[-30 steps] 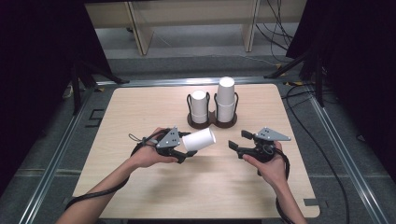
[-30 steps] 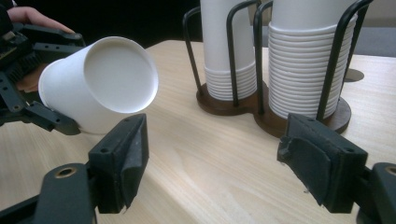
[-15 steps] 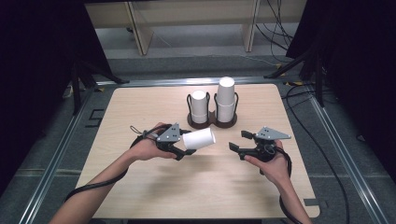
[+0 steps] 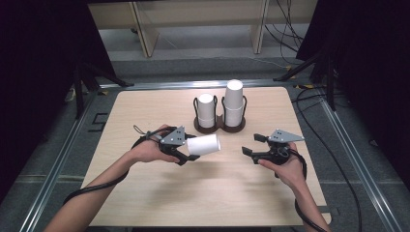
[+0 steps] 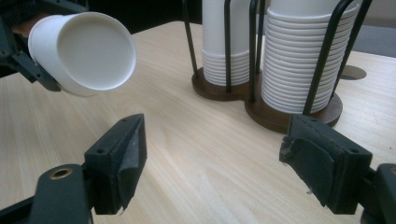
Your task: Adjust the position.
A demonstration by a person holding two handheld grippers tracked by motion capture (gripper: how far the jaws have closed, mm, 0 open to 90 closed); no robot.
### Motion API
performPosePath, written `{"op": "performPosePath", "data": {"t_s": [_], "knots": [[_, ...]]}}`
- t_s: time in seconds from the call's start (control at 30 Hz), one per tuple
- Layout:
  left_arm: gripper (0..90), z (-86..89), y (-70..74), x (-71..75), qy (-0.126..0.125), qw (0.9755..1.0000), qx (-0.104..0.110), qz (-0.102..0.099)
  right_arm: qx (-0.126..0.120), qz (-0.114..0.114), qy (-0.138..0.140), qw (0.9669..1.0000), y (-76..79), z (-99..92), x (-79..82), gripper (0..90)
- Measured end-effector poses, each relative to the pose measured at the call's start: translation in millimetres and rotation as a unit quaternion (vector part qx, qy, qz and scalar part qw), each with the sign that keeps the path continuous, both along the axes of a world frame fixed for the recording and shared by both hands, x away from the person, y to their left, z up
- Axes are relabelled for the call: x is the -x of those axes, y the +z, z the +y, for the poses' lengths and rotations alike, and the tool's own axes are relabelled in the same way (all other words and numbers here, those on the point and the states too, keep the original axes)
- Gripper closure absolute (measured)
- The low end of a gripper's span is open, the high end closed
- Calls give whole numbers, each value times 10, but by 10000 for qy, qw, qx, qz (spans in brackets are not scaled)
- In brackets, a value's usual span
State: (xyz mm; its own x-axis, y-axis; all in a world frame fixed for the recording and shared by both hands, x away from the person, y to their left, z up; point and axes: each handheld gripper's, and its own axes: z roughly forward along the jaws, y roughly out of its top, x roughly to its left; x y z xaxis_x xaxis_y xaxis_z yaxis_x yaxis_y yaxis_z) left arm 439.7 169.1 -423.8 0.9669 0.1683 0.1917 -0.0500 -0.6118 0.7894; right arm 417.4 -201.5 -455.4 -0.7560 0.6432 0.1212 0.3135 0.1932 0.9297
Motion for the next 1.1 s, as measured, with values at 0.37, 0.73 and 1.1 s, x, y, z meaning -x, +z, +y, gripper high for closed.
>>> {"op": "performPosePath", "data": {"t_s": [0.37,0.73,1.1], "knots": [[292,-27,74,-35,-228,9992,-339,28,259,85,339,9991,1,68,-38,215],[293,-58,175,-128,-371,9962,-782,-37,414,99,404,9983,20,74,-53,218],[294,-90,278,-178,-536,9909,-1231,-50,470,175,463,9977,23,95,-35,221]]}}
